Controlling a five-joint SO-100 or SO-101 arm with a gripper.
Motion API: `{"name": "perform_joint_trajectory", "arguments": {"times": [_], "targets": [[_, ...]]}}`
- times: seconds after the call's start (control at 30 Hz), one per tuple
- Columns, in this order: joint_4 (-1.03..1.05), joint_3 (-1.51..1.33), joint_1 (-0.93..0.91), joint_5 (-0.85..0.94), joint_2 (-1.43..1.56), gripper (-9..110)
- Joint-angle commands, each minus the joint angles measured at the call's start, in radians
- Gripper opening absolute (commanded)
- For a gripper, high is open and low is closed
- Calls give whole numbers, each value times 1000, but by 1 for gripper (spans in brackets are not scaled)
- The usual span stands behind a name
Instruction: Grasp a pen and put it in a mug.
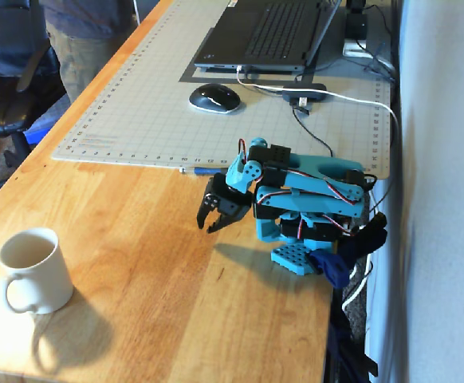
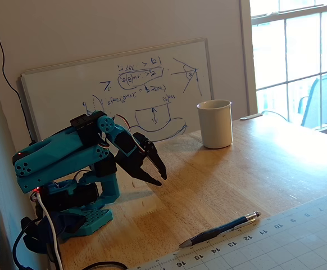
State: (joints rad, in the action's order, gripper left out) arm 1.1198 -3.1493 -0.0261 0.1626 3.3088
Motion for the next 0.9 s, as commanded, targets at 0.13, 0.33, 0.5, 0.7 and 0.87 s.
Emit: {"name": "perform_joint_trajectory", "arguments": {"times": [0.13, 0.33, 0.5, 0.7, 0.87], "targets": [[6, 11, 5, -8, 8, 5], [6, 11, 5, -9, 8, 5], [6, 11, 5, -9, 8, 5], [-6, 32, -2, -8, -11, 5], [-6, 144, -5, -9, -72, 5]]}}
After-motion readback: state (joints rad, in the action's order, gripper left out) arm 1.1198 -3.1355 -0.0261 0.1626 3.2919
